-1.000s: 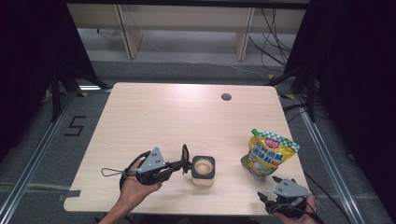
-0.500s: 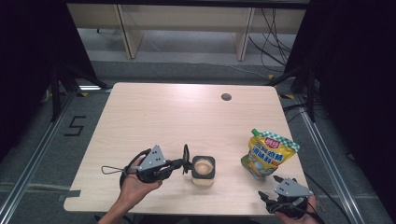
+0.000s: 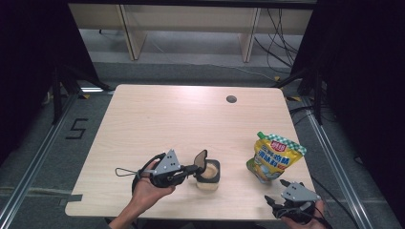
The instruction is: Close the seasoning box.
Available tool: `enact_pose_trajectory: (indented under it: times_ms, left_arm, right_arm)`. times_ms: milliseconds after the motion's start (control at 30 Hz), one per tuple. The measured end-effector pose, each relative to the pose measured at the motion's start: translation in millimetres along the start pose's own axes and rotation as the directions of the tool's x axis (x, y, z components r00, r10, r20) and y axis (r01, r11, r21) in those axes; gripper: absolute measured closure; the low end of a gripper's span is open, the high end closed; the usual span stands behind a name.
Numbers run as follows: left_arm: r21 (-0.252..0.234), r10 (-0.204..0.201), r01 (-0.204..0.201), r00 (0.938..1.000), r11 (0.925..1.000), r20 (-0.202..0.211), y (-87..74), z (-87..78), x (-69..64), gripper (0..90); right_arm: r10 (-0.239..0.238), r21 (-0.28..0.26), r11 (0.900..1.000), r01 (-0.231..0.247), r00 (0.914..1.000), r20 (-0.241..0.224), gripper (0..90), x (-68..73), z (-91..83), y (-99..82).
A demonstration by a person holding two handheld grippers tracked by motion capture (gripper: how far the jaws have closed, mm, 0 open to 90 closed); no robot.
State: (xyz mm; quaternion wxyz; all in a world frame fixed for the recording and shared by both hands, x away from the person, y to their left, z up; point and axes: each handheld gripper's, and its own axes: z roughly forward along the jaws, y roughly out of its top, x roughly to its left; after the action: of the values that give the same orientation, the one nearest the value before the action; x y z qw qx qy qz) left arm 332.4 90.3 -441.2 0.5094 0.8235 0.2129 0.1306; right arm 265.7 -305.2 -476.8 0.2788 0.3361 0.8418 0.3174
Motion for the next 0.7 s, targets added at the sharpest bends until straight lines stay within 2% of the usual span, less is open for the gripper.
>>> enact_pose_trajectory:
  times_ms: [100, 167, 200, 267, 300, 333, 400, 433, 567, 633, 700]
  left_arm:
    - [0.005, 0.018, -0.018, 0.9998, 0.9998, 0.005, 0.4, 1.6, 0.0, 88.9]
    - [0.006, 0.018, -0.018, 0.9998, 0.9998, 0.010, 0.6, 3.8, -0.8, 88.8]
    - [0.002, -0.001, 0.001, 0.9999, 1.0000, 0.011, 0.0, 5.0, -2.0, 88.7]
    - [0.007, 0.021, -0.021, 0.9997, 0.9998, 0.016, 0.5, 6.1, -1.4, 88.6]
    - [0.011, 0.000, 0.000, 0.9999, 0.9999, 0.014, 0.0, 6.5, -2.9, 88.5]
    - [0.011, 0.016, -0.016, 0.9997, 0.9998, 0.019, 0.1, 6.9, -1.9, 88.3]
    - [0.016, 0.020, -0.020, 0.9997, 0.9997, 0.015, -0.1, 7.5, -2.4, 88.2]
    - [0.016, 0.003, -0.003, 0.9998, 0.9999, 0.019, -0.4, 8.1, -3.3, 88.1]
    - [0.019, 0.016, -0.016, 0.9996, 0.9997, 0.025, -0.4, 9.8, -3.5, 87.9]
    - [0.020, 0.003, -0.004, 0.9998, 0.9998, 0.021, -1.0, 10.9, -4.8, 87.9]
    - [0.027, 0.022, -0.022, 0.9993, 0.9994, 0.029, -1.3, 11.7, -3.4, 87.9]
  right_arm:
    - [0.003, 0.000, 1.0000, -0.003, 1.0000, -0.002, 25.8, -0.1, -0.1, -0.1]
    - [0.003, 0.001, 1.0000, -0.003, 1.0000, 0.000, 25.8, -0.1, -0.2, -0.3]
    - [0.002, 0.001, 1.0000, -0.002, 1.0000, 0.000, 25.8, -0.2, -0.2, -0.2]
    - [0.007, 0.001, 1.0000, -0.007, 1.0000, -0.001, 25.8, 0.3, -0.5, -0.1]
    - [0.007, 0.001, 1.0000, -0.007, 1.0000, -0.001, 25.9, 0.3, -0.6, -0.2]
    - [0.007, 0.002, 1.0000, -0.007, 1.0000, -0.001, 25.8, 0.3, -0.7, -0.2]
    - [0.008, 0.003, 1.0000, -0.008, 1.0000, -0.001, 25.8, 0.1, -0.7, -0.1]
    - [0.008, 0.002, 1.0000, -0.008, 1.0000, -0.001, 25.8, 0.2, -0.7, -0.2]
    - [0.008, 0.003, 1.0000, -0.008, 1.0000, 0.000, 25.8, 0.2, -0.8, -0.3]
    - [0.010, 0.005, 0.9999, -0.010, 1.0000, 0.000, 25.8, 0.4, -0.9, -0.5]
    - [0.022, 0.008, 0.9997, -0.022, 0.9998, 0.000, 25.9, 1.5, -1.0, -0.8]
